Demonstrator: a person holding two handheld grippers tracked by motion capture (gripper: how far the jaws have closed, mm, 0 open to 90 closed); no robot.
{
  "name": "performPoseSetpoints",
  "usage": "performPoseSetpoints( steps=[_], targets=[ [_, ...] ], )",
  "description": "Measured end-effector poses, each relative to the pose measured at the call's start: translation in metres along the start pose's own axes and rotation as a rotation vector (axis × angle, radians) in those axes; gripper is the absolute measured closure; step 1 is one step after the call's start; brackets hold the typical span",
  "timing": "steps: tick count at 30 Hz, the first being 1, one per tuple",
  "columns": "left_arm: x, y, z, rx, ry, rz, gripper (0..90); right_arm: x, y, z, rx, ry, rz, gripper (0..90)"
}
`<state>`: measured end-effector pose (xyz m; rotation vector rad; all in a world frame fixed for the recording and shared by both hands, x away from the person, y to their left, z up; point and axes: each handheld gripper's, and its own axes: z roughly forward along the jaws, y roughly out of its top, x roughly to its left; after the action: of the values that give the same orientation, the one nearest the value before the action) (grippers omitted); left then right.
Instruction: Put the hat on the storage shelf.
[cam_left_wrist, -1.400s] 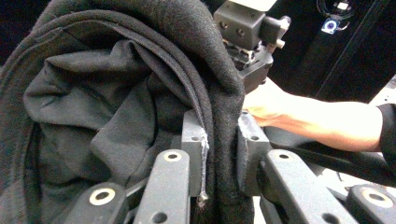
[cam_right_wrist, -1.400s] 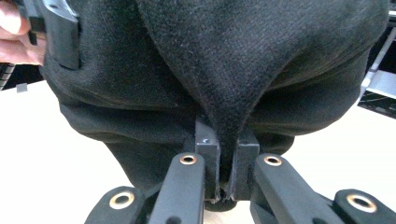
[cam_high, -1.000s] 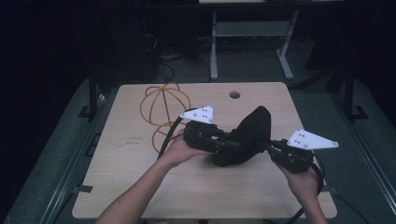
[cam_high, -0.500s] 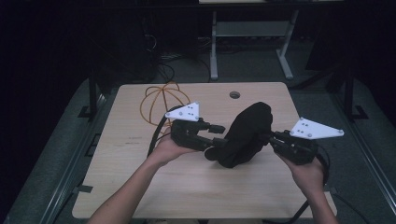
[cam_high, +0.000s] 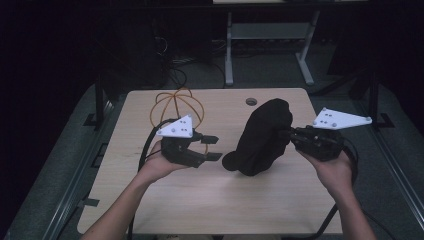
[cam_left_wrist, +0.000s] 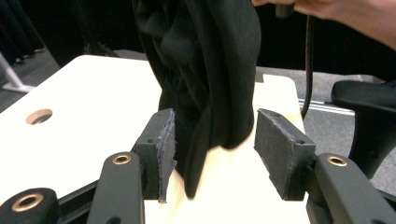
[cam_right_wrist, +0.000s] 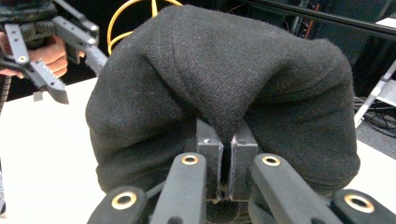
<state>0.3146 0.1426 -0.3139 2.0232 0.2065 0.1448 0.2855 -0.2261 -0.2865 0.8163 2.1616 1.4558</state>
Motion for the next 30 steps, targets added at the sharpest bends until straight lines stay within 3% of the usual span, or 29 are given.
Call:
performPoseSetpoints(
  steps=[4, 6, 13, 22, 30],
  targets=[
    [-0.003, -0.013, -0.008, 0.026, 0.03, 0.002, 46.3, -0.002, 0.009, 0.003, 0.006, 0.003, -0.006, 86.4],
    [-0.006, -0.023, -0.013, 0.041, 0.067, 0.009, 46.0, -0.003, 0.013, 0.004, 0.007, 0.008, -0.001, 86.4],
    [-0.012, -0.05, -0.019, 0.059, 0.093, -0.013, 45.8, -0.003, 0.038, 0.013, 0.01, 0.026, -0.025, 86.5],
    [-0.019, -0.085, -0.027, 0.056, 0.111, -0.042, 45.6, 0.001, 0.071, 0.03, -0.016, 0.064, -0.046, 86.8],
    [-0.028, -0.109, -0.022, 0.061, 0.09, -0.07, 44.9, 0.009, 0.109, 0.052, -0.018, 0.113, -0.074, 86.8]
  ],
)
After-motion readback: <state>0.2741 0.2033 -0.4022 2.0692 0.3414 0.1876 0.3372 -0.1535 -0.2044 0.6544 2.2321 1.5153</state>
